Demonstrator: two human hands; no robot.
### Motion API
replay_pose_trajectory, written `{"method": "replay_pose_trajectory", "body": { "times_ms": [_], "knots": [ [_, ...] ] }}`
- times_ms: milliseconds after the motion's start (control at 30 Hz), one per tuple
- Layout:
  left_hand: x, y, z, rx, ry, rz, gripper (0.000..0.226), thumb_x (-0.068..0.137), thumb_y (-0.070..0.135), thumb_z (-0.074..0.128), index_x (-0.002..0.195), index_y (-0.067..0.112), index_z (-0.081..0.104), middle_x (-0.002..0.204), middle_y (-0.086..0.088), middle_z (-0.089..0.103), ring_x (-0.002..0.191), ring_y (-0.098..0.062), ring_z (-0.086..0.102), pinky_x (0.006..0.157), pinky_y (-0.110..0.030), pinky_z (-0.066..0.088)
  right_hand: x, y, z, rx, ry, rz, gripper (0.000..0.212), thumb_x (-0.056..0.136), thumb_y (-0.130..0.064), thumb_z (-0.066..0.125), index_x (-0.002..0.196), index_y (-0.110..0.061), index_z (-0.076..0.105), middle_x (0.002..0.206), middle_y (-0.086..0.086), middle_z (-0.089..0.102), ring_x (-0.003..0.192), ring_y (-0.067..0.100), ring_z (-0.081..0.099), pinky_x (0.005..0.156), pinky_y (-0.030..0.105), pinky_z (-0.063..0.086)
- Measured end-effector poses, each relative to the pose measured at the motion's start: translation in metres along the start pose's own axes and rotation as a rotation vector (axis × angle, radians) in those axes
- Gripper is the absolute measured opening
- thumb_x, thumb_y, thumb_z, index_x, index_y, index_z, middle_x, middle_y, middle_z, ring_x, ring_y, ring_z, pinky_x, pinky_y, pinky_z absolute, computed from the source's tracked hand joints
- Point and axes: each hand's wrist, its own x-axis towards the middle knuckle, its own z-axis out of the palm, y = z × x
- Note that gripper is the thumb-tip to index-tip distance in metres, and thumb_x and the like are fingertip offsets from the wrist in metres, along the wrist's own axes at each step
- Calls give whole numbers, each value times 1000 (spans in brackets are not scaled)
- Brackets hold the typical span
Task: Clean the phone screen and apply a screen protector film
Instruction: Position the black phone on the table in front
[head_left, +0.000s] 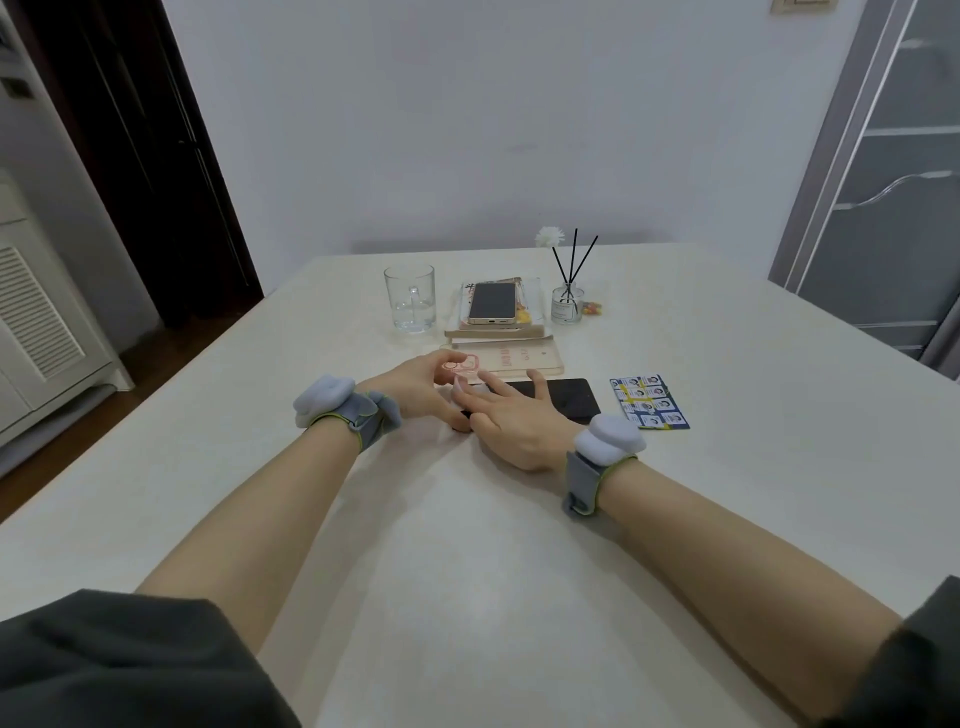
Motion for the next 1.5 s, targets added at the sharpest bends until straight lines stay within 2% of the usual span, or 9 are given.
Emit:
{"method": "replay_pose_trajectory", "body": {
  "times_ms": [167,367,567,700,800,1000,1100,1233,1500],
  "knots": [
    [2,2,-2,61,-38,-11,92,68,15,83,145,26,32,131,3,53,123,-11,44,96,-21,30,-18,13,3,-19,20,-31,54,99,-27,12,152,-31,11,160,-10,19,150,10,-4,113,55,-17],
    [4,6,0,127,-47,-38,88,71,16,82,144,22,33,137,0,51,130,-16,41,97,-21,28,-24,28,-7,-169,95,321,47,100,-25,15,144,-17,30,158,-7,25,150,11,-1,116,55,-11],
    [8,11,2,160,-36,-58,89,71,11,81,145,16,32,138,-3,49,130,-16,41,94,-17,29,-24,-14,2,-105,30,76,53,100,-23,13,153,-19,11,162,-8,10,150,12,-6,116,56,-13],
    [6,12,2,179,-40,-77,85,73,14,80,144,13,34,141,-2,50,131,-19,42,101,-21,31,-42,14,-11,-269,73,315,50,100,-20,14,149,-19,24,159,-7,21,151,14,0,119,51,-8],
    [5,12,3,169,-32,-77,84,74,12,79,144,12,35,142,-3,49,131,-20,42,100,-21,32,-49,26,-15,-241,94,502,49,100,-18,14,148,-12,25,159,-6,21,151,14,0,120,51,-6],
    [6,12,6,173,-5,-72,83,73,9,79,144,8,35,142,-5,48,129,-21,44,98,-20,32,-34,-18,4,-108,49,174,51,102,-22,13,152,-15,15,162,-3,13,150,14,-4,120,50,-11],
    [6,11,6,179,-15,-79,83,74,11,79,144,10,36,142,-3,48,130,-21,44,103,-24,33,-46,-2,-2,-189,87,247,51,101,-21,13,151,-12,17,159,-2,22,151,14,1,120,48,-9],
    [7,11,6,195,-25,-75,82,74,13,79,143,12,36,143,-2,48,129,-21,44,103,-24,33,-72,26,-14,-239,126,510,50,103,-21,10,148,-7,26,157,-2,28,151,14,2,121,46,-7],
    [9,12,4,244,-13,-76,82,73,16,80,142,11,38,142,-2,49,130,-19,44,101,-23,33,-62,-13,-1,-115,111,327,52,104,-31,12,152,-11,18,160,-1,20,150,11,3,122,42,-8]
  ]
}}
